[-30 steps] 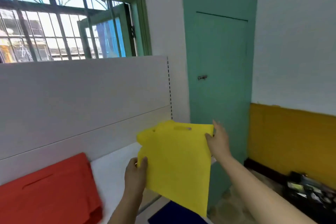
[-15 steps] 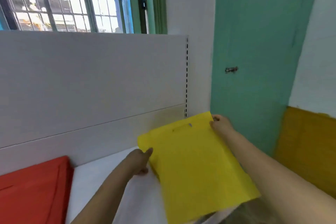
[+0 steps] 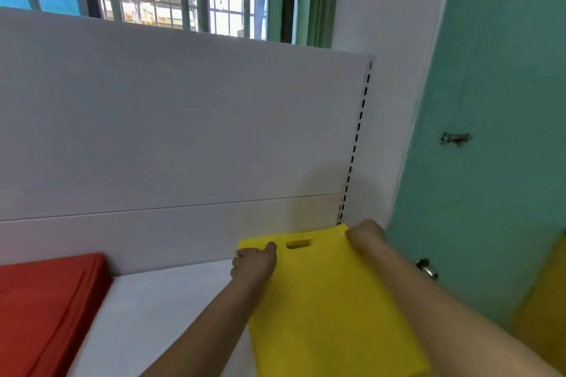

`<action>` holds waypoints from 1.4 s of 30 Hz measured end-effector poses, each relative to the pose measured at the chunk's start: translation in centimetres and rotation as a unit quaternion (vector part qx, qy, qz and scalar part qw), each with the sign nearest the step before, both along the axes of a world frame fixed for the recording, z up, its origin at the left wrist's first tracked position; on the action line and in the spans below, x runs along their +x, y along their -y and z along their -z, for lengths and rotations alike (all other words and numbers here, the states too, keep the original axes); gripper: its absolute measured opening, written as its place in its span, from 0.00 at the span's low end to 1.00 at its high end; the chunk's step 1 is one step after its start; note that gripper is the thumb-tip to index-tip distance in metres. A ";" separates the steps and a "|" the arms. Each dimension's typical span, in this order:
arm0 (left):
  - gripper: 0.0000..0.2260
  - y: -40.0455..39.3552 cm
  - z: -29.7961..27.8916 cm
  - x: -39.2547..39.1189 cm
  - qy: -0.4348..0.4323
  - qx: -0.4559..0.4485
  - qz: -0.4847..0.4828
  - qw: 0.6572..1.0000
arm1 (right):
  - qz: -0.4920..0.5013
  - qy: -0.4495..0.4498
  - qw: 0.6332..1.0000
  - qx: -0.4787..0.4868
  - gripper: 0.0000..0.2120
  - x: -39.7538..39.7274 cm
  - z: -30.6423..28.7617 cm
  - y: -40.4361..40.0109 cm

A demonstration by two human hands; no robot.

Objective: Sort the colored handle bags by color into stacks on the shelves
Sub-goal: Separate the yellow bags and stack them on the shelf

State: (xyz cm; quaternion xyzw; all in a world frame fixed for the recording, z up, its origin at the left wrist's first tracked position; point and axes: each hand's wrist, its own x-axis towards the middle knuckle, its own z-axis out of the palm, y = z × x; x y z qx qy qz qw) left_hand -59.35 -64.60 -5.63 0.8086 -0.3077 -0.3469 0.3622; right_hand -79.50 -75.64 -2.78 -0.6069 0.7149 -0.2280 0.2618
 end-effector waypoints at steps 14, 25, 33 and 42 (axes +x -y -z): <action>0.51 -1.3 -0.1 -2.6 0.061 -0.038 -0.050 0.996 | -0.210 -0.123 0.970 -0.013 0.07 1.3 -1.7 0.7; 0.35 -12.7 -2.4 0.7 0.150 -0.158 -0.090 0.972 | -0.374 0.013 0.881 -0.290 0.21 12.1 -8.1 -9.2; 0.27 -31.3 -6.4 11.5 0.247 -0.199 -0.174 0.932 | -0.459 0.195 0.837 -0.226 0.28 28.9 -9.3 -25.4; 0.21 -52.4 -6.5 24.0 0.274 -0.209 -0.295 0.891 | -0.546 0.192 0.798 -0.171 0.28 44.1 -7.1 -43.9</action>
